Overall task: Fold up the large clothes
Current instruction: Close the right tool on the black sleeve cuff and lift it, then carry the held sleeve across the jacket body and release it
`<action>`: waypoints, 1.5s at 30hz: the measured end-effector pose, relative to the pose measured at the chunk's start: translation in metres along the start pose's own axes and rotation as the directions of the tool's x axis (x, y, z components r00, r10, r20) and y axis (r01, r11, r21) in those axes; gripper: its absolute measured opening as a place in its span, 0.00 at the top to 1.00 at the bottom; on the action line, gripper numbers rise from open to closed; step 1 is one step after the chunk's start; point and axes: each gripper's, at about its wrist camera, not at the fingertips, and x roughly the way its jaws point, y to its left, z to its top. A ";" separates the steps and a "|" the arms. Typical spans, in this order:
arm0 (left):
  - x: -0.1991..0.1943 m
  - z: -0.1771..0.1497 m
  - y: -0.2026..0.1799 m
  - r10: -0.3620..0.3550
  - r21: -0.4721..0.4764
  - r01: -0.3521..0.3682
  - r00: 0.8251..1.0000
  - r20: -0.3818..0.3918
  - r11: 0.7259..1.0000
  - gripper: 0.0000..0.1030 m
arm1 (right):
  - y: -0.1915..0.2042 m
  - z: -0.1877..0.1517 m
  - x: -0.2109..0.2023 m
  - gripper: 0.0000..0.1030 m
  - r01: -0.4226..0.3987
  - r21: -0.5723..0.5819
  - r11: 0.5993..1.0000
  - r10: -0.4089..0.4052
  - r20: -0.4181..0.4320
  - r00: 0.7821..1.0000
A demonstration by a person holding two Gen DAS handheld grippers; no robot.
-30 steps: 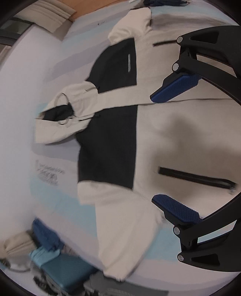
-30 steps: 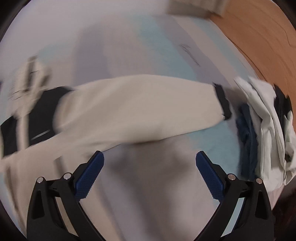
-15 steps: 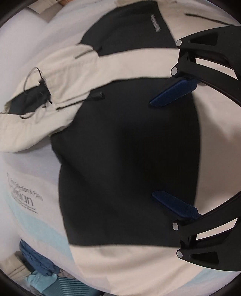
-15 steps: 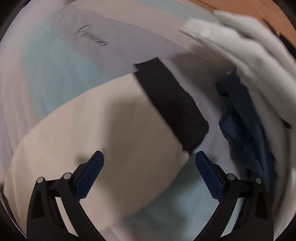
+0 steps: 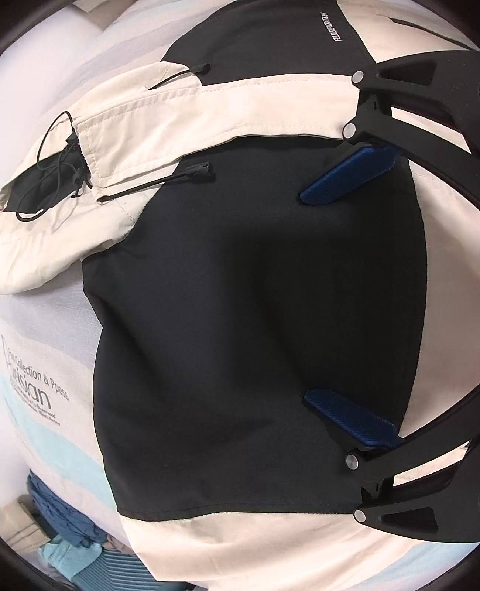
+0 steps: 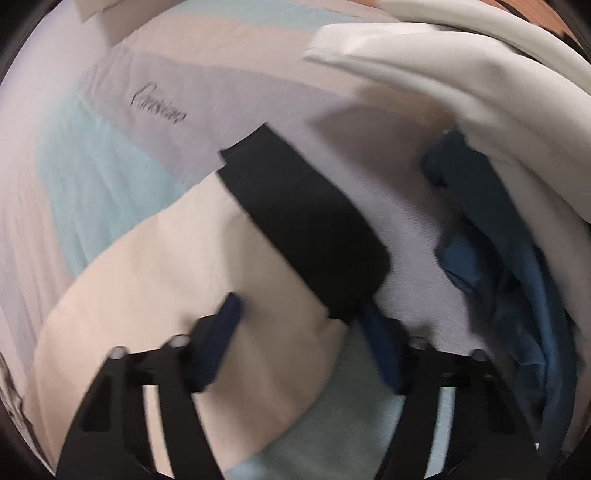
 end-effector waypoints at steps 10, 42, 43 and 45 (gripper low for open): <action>-0.003 0.004 0.002 0.008 0.026 -0.008 1.000 -0.007 1.000 0.05 | 0.010 -0.016 -0.055 0.75 -0.020 -0.129 0.991 0.031 0.083 0.996; -0.087 -0.074 0.225 0.052 -0.154 -0.031 0.990 0.134 0.988 0.06 | 0.419 -0.379 -0.233 0.88 -0.338 -0.754 0.563 0.477 -0.037 0.878; -0.087 -0.078 0.240 0.062 -0.166 -0.040 0.990 0.129 0.985 0.06 | 0.430 -0.397 -0.235 0.88 -0.340 -0.761 0.552 0.478 -0.046 0.877; -0.088 -0.087 0.268 0.067 -0.192 -0.041 0.989 0.131 0.981 0.06 | 0.458 -0.436 -0.240 0.88 -0.365 -0.764 0.533 0.480 -0.082 0.873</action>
